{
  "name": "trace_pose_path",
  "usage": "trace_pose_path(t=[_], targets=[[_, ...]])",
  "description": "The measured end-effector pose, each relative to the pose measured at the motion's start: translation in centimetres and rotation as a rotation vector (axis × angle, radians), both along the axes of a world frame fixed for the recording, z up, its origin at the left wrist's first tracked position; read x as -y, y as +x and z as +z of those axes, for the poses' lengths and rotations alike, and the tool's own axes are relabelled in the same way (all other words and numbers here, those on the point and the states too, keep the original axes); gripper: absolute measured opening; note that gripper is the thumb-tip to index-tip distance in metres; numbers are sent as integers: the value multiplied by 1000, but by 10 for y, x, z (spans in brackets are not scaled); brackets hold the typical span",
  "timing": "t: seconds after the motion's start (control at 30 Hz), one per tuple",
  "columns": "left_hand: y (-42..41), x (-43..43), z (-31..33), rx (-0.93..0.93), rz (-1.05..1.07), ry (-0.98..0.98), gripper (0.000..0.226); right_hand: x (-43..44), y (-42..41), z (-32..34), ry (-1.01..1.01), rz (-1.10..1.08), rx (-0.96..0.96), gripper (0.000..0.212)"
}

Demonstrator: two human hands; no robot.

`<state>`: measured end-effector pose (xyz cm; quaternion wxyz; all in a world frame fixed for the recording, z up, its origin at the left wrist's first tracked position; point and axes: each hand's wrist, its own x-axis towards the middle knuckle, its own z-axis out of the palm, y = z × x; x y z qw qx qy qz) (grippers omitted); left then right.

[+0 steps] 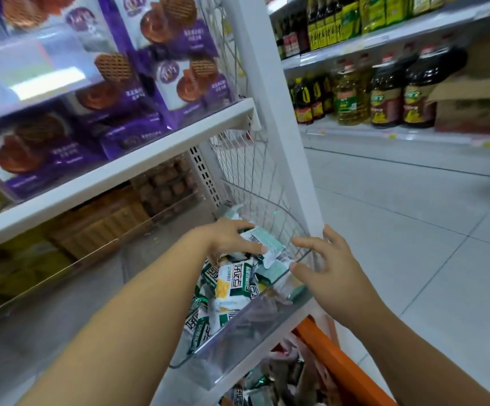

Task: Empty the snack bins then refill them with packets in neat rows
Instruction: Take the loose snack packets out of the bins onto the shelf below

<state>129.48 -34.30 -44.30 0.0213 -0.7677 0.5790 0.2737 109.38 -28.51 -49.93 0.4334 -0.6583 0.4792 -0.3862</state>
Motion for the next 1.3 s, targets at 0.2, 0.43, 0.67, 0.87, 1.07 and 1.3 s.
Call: trace_pose_path(t=[0.2,0.43,0.67,0.87,1.07,1.3], targets=[[-10,7,-6,75,20,13,89,1,2,1,29,-37,29,33],[1,4,-8,11,-37,58,92,-1,2,1,50,-36,48,33],[-2,5,-6,-83,-78,52,74,-1,5,3,60,-50,54,34],[-15,6,8,-45,-185,128,34,4,4,1,56,-40,69,28],[-22,-6,18,-20,-273,92,27,1,6,1,-38,-89,68,27],[-16,-48,5,-32,-473,-247,25,-8,15,2,-273,27,-144,54]])
